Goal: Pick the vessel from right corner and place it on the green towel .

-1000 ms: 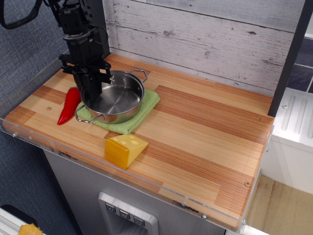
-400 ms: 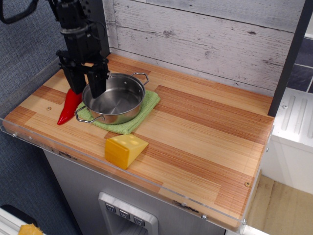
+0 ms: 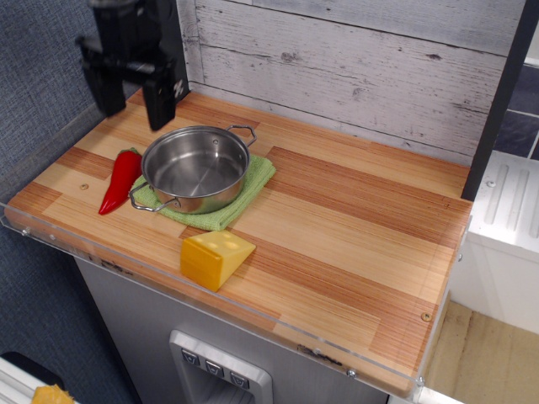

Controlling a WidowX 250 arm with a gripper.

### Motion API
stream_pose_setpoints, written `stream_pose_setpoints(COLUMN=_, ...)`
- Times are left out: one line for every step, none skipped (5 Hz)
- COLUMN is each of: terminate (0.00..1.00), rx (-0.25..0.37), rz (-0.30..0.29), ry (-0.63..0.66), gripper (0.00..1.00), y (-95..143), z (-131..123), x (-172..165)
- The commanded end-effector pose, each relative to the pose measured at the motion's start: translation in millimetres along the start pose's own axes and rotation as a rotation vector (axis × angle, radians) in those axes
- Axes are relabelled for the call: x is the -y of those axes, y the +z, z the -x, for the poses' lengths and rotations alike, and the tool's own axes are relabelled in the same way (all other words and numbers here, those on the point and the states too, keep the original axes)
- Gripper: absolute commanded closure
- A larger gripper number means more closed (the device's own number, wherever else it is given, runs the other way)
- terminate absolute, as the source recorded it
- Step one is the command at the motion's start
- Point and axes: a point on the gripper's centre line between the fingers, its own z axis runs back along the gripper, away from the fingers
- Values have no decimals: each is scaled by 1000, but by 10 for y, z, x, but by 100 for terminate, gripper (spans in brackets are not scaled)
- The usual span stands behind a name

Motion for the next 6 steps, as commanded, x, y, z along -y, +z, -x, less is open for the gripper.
stream_pose_setpoints(terminate=0, rx=168, rz=-18, ry=-190, gripper=0, y=392, z=-122, x=687)
stream_pose_setpoints(terminate=0, rx=165, rz=-23, ry=-248, gripper=0, y=373, z=-97, x=1088)
stream_pose_setpoints(terminate=0, rx=155, rz=15, ry=-318, gripper=0, y=287, z=-184, x=1498)
stream_pose_setpoints(terminate=0, rx=178, rz=-5, ry=-335, gripper=0, y=184, z=-326, x=1742)
stream_pose_setpoints(terminate=0, rx=189, rz=2, ry=-287, gripper=0, y=-43, z=-384, x=1902)
stream_pose_setpoints(terminate=0, rx=231, rz=36, ry=-132, gripper=0, y=-226, z=-360, x=2011)
